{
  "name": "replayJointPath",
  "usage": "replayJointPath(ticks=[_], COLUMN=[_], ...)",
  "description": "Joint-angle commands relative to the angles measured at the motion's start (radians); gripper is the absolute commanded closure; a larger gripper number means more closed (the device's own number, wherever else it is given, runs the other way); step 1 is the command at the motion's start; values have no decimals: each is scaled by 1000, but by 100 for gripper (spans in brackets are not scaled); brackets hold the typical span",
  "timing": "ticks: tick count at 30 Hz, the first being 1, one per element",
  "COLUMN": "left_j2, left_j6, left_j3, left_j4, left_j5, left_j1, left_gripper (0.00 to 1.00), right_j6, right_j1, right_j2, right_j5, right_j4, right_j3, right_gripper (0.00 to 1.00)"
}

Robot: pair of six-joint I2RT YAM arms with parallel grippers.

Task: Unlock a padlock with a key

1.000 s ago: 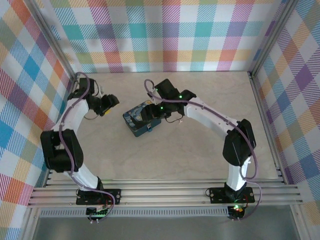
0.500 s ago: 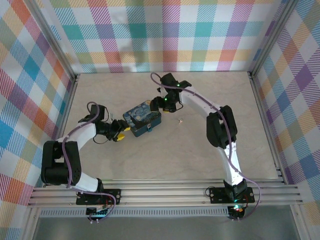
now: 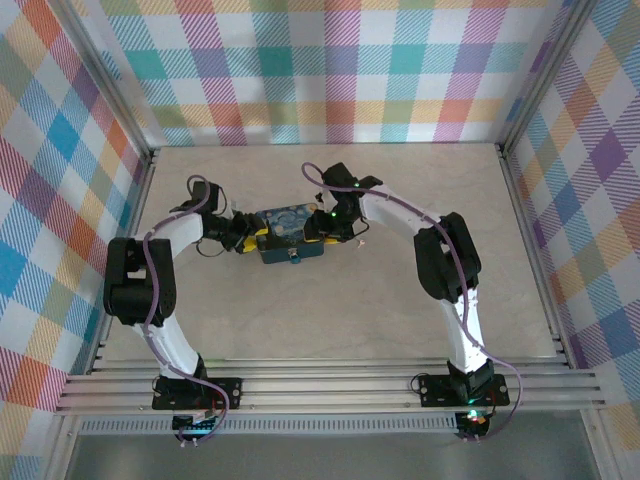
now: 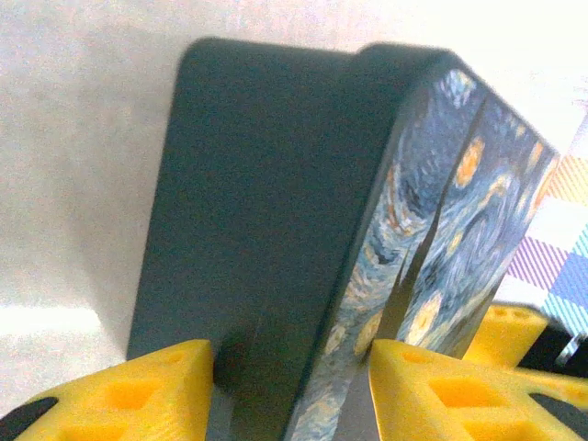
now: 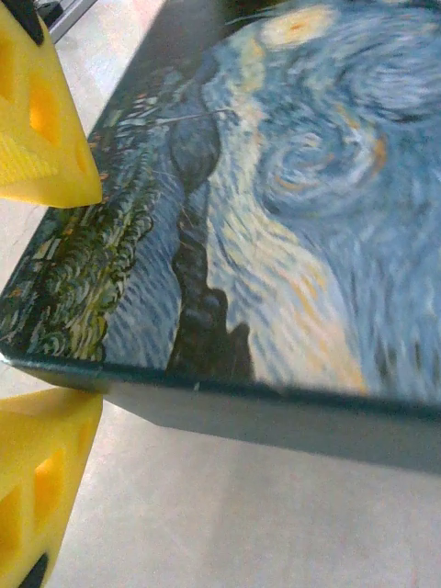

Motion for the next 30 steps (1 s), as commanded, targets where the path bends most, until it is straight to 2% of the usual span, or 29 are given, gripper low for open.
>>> replayJointPath(ticks=[1,6,10,14,21,26,30], left_j2=[47,70,59,27,-58,-165,-253], left_j6=[30,50,60,116,216,221,209], left_j3=[65,102,93,109,138,53,-34], left_j4=[-29,-60,-75,-150,-302,-317,-313], left_j5=[33,9,-17,-90,-212,-258,-290], left_j1=[-11,-18,-23,-22,-23,-32,-71], left_gripper=[52,50,48,46,43,43,43], right_j6=[7,-6,-11,-20,-52,-70,-121], right_j1=[40,36,24,5,-92,-153,-160], right_j2=[-40,-80,-107,-151,-225,-158,-77], right_j5=[1,72,77,90,111,179,258], right_j4=[-16,-74,-95,-118,-134,-212,-237], right_j3=[-24,-20,-24,-34,-98,-73,-26], right_gripper=[44,36,32,31,38,42,44])
